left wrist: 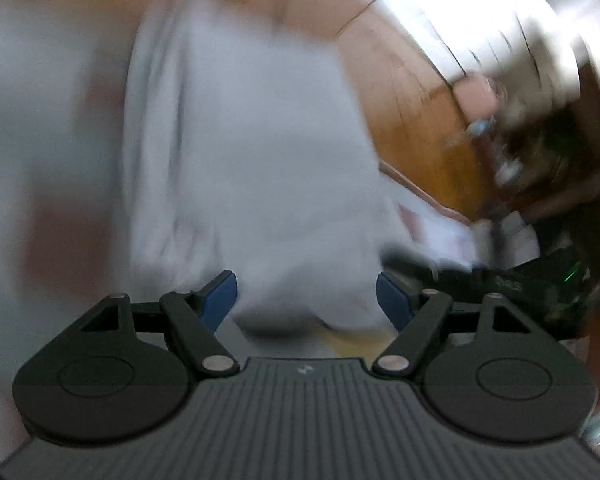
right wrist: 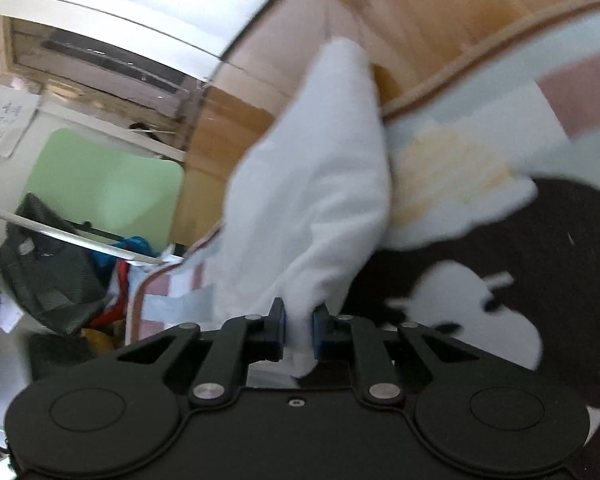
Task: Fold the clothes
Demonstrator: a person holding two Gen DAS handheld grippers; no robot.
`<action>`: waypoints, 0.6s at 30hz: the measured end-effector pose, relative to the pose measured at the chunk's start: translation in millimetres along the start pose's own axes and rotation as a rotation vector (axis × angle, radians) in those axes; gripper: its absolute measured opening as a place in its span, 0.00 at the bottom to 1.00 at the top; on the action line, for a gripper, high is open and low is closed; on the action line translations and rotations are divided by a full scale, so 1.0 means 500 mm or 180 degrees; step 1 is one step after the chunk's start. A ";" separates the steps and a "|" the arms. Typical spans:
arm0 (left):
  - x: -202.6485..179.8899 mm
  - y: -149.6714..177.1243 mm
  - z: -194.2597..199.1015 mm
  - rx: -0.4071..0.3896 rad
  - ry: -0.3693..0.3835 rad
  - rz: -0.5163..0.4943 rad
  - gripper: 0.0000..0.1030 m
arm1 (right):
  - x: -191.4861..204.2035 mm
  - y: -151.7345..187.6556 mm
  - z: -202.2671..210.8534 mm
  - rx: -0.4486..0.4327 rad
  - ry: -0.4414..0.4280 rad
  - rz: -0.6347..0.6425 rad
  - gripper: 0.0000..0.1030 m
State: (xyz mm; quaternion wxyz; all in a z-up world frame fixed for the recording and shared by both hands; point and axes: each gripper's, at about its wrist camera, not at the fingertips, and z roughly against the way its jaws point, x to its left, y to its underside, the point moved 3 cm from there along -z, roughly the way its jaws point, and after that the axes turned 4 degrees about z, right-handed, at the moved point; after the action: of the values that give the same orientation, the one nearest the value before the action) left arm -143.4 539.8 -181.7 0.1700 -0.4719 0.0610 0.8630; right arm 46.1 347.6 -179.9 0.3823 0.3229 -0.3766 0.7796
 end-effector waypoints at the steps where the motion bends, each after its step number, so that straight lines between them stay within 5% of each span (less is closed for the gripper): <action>1: 0.022 0.014 -0.011 0.0099 0.0426 0.0508 0.74 | 0.011 -0.008 0.000 -0.0003 -0.0021 -0.0009 0.16; 3: 0.039 0.029 -0.028 0.0083 0.0967 0.1104 0.75 | 0.029 -0.023 -0.002 -0.0006 -0.0067 -0.0013 0.16; 7: 0.052 0.043 -0.036 -0.0445 0.1325 0.1663 0.84 | 0.057 -0.040 -0.004 -0.0045 -0.0095 0.0035 0.16; 12: 0.086 0.049 -0.045 -0.0744 0.1158 0.1937 0.87 | 0.085 -0.033 0.006 -0.0134 0.0030 0.0211 0.15; 16: 0.100 0.023 -0.048 -0.0995 0.1088 0.2026 1.00 | 0.094 -0.019 0.031 -0.0269 0.0063 0.0400 0.15; 17: 0.103 0.006 -0.053 -0.1003 0.1058 0.2005 0.98 | 0.101 -0.014 0.037 -0.0294 0.0070 0.0486 0.15; 18: 0.100 -0.010 -0.049 -0.1012 0.1052 0.1911 0.83 | 0.109 -0.007 0.040 -0.0318 0.0065 0.0555 0.15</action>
State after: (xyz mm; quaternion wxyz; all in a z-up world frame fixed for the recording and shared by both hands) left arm -147.0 549.9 -236.8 -0.1781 -0.5864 0.0885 0.7853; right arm 26.0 351.7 -125.7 0.3325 0.2614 -0.4378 0.7934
